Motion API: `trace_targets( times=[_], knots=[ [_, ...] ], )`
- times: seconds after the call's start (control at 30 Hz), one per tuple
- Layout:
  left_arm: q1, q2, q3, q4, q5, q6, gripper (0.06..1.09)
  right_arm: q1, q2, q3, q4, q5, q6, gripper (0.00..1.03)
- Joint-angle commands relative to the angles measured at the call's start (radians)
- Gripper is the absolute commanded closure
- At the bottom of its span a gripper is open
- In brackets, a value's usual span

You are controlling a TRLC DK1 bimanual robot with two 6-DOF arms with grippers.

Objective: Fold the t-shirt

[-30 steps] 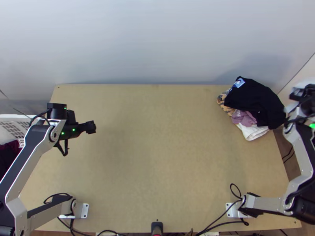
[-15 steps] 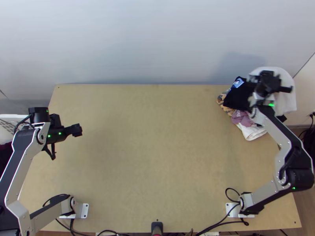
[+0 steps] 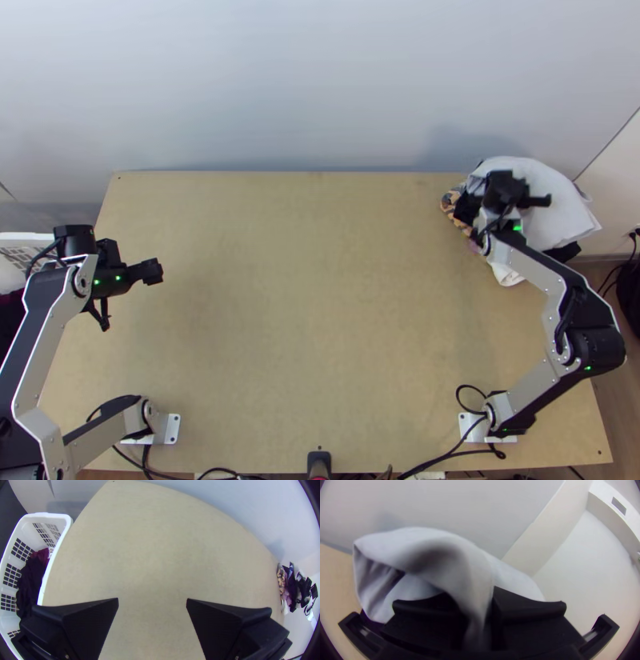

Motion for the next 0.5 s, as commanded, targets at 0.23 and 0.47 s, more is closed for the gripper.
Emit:
trace_targets(
  times=[0.23, 0.47],
  knots=[
    [-0.015, 0.023, -0.004, 0.013, -0.001, -0.001, 0.10, 0.012, -0.249, -0.037, -0.378, -0.095, 0.188, 0.50],
    [-0.033, 0.027, -0.011, 0.013, -0.001, -0.013, 0.10, 0.034, -0.343, 0.232, -0.735, -0.179, 0.330, 0.31]
  ],
)
